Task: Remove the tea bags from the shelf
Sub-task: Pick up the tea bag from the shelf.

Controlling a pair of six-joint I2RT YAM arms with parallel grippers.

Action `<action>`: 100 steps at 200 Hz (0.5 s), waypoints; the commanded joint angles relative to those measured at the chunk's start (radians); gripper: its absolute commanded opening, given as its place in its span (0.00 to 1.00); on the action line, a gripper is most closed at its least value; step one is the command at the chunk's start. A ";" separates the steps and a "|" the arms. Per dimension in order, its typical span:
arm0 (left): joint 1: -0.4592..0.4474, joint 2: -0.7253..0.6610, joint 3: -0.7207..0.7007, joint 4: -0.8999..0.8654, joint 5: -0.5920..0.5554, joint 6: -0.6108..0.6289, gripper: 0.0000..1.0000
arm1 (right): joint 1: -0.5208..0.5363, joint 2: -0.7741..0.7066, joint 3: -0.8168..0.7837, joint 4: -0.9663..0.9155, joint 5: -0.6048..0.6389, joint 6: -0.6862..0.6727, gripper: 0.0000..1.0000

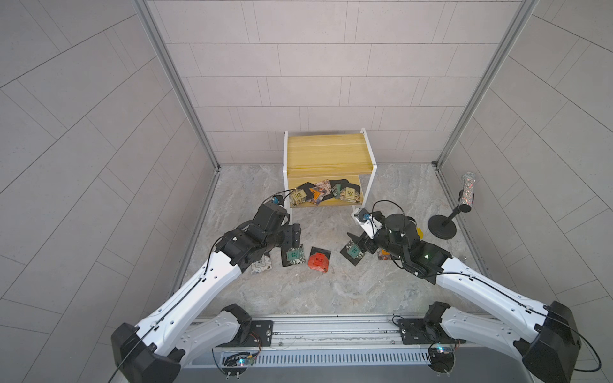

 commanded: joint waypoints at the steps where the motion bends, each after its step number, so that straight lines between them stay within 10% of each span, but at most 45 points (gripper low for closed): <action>1: 0.005 0.009 0.032 0.014 0.049 0.048 0.86 | -0.019 0.036 0.032 0.058 0.026 -0.134 0.86; 100: 0.039 -0.029 -0.009 0.037 0.202 0.035 0.88 | -0.139 0.256 0.107 0.244 -0.132 -0.393 0.87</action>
